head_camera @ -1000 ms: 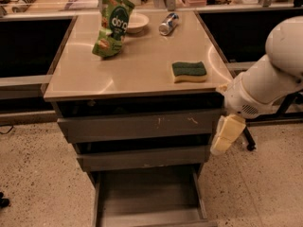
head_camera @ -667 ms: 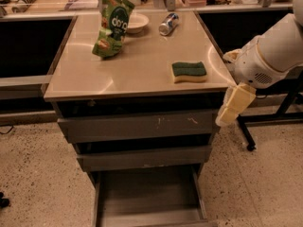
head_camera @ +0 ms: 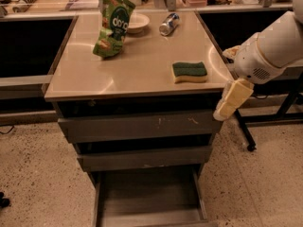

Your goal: Place sponge into bottom drawer

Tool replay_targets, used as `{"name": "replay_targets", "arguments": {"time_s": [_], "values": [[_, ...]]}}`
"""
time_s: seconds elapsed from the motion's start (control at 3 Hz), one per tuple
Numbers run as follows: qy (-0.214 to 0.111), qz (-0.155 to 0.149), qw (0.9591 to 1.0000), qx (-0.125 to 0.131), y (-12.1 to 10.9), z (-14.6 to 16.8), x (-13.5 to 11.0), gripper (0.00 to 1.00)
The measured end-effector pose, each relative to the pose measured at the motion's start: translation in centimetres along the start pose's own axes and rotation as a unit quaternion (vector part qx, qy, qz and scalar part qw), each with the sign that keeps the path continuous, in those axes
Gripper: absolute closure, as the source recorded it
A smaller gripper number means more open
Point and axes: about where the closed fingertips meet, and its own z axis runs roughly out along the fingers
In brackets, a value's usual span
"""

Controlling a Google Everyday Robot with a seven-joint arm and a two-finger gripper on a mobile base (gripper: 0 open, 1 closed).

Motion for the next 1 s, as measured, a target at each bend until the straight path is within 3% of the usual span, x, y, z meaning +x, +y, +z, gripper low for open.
{"name": "replay_targets", "arguments": {"time_s": [0.67,1.0], "values": [[-0.075,0.021,0.9969,0.003,-7.7,2.8,-1.7,0.00],[-0.114,0.040,0.9927,-0.008,-10.8,5.1,-2.3,0.00]]}}
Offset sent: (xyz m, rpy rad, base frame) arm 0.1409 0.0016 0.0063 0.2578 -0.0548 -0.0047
